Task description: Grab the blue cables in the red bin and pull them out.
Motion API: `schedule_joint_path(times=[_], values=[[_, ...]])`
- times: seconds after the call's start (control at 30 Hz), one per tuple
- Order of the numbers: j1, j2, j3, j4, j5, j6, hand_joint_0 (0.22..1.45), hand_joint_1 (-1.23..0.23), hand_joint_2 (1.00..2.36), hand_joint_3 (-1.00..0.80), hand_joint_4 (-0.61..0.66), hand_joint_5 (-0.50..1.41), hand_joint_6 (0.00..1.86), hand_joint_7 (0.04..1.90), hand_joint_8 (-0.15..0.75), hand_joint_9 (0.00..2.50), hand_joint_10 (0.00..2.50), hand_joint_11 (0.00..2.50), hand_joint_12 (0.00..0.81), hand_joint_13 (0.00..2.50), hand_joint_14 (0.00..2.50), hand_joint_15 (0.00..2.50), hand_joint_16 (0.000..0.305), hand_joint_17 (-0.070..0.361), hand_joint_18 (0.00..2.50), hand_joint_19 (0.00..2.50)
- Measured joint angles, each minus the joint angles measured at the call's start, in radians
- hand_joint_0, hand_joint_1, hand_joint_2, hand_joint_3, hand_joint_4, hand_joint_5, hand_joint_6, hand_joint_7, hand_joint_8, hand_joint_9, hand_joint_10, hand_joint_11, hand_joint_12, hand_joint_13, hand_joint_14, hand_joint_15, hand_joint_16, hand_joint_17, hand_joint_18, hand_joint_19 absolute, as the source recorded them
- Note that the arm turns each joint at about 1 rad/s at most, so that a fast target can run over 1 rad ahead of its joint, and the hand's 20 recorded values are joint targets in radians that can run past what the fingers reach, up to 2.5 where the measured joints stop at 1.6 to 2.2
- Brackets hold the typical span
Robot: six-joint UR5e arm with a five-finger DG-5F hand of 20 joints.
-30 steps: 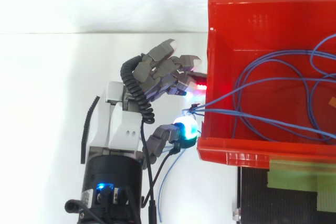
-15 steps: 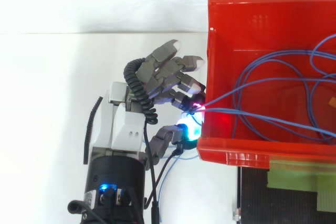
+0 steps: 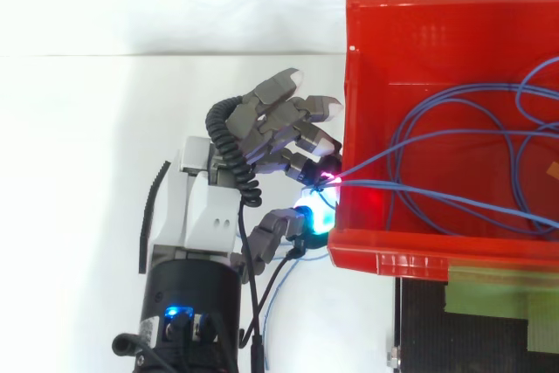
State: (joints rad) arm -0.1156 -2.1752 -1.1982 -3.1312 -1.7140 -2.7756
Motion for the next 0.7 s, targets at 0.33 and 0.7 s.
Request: schedule_joint_path(times=[0.33,0.7], values=[[0.032,0.000,-0.005,-0.002,0.002,0.010,0.91,-0.77,1.00,-1.00,0.07,0.77,0.97,0.63,0.231,0.93,0.03,1.06,0.322,0.74,0.02,0.54,0.039,0.088,0.54,0.47],[0.105,0.000,-0.029,-0.002,-0.001,0.255,0.91,-0.77,1.00,-1.00,0.07,0.77,0.97,0.62,0.232,0.93,0.03,1.06,0.322,0.74,0.02,0.54,0.039,0.088,0.55,0.47]])
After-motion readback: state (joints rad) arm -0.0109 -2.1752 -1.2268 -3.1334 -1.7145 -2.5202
